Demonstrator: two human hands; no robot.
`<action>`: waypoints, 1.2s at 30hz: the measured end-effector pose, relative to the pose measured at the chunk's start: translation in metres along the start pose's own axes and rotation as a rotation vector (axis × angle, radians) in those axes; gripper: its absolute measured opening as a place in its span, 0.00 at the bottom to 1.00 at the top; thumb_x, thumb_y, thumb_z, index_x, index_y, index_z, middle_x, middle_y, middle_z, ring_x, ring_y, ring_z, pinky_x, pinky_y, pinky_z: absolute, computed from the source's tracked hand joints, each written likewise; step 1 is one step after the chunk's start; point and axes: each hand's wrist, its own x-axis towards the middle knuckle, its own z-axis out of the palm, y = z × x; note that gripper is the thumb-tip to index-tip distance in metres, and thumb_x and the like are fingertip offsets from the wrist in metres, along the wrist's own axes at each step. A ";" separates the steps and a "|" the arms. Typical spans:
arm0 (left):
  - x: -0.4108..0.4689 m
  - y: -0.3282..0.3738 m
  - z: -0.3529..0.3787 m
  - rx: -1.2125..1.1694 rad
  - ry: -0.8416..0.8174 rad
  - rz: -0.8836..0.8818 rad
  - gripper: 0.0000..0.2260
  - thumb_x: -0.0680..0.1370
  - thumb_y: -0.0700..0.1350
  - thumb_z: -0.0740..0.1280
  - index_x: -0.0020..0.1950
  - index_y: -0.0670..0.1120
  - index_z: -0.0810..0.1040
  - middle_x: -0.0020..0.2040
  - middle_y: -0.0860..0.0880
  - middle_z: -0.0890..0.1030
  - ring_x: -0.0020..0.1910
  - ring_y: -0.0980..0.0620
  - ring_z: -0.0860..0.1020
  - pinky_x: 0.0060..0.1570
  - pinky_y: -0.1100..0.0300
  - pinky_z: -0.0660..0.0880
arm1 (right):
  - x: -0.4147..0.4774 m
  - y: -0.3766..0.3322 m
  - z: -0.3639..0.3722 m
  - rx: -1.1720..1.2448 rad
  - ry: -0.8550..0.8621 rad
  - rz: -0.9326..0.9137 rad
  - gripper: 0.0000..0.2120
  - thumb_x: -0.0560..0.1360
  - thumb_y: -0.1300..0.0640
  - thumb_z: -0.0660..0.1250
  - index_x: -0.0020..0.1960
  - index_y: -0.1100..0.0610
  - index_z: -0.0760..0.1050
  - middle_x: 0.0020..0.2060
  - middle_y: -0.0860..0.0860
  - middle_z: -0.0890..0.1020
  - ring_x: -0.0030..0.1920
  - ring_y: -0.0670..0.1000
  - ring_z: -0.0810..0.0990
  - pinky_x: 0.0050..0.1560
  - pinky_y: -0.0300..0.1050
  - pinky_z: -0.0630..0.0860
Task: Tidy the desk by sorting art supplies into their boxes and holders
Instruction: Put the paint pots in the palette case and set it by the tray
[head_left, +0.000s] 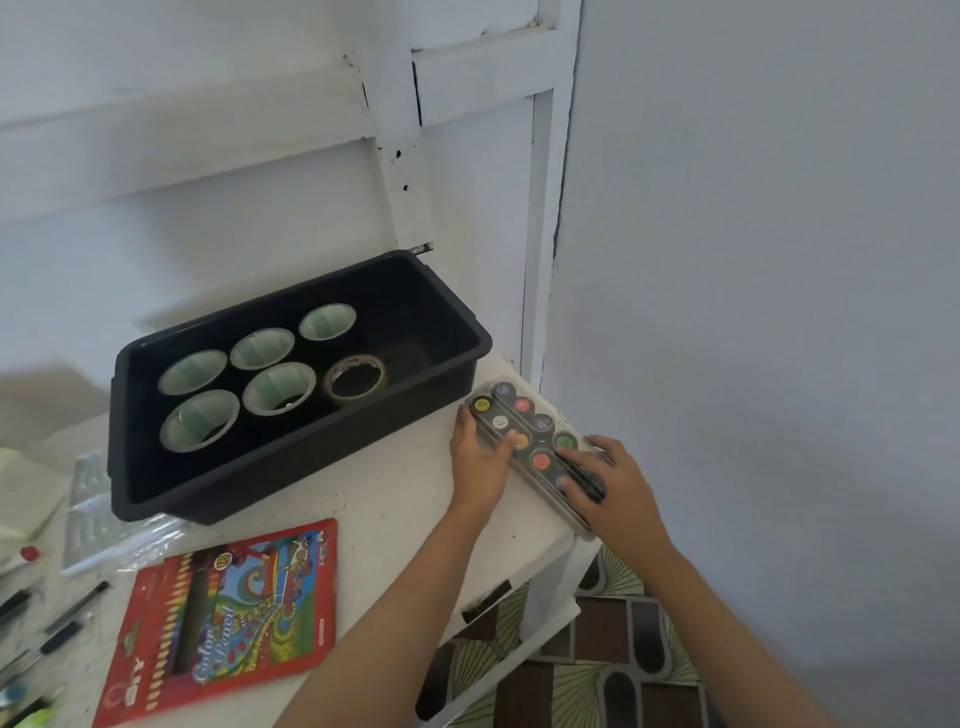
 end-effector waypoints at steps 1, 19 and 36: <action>0.002 0.000 0.000 0.009 -0.007 0.007 0.34 0.77 0.46 0.67 0.78 0.50 0.51 0.76 0.48 0.60 0.74 0.48 0.60 0.71 0.47 0.63 | 0.001 -0.001 0.001 0.004 0.002 0.006 0.16 0.72 0.55 0.71 0.60 0.52 0.78 0.61 0.54 0.73 0.56 0.52 0.74 0.52 0.47 0.76; 0.003 -0.003 -0.014 -0.072 0.035 -0.023 0.30 0.81 0.47 0.61 0.78 0.54 0.48 0.78 0.48 0.55 0.75 0.46 0.59 0.70 0.46 0.64 | 0.003 -0.025 0.021 0.033 -0.034 0.052 0.17 0.74 0.53 0.69 0.63 0.51 0.77 0.64 0.54 0.71 0.62 0.53 0.69 0.60 0.53 0.72; -0.019 0.007 -0.067 -0.202 -0.146 -0.051 0.20 0.80 0.39 0.62 0.71 0.49 0.68 0.68 0.53 0.71 0.67 0.55 0.67 0.68 0.56 0.63 | 0.002 -0.057 0.029 -0.110 0.212 -0.053 0.08 0.68 0.62 0.73 0.46 0.54 0.82 0.59 0.56 0.76 0.62 0.59 0.71 0.57 0.58 0.70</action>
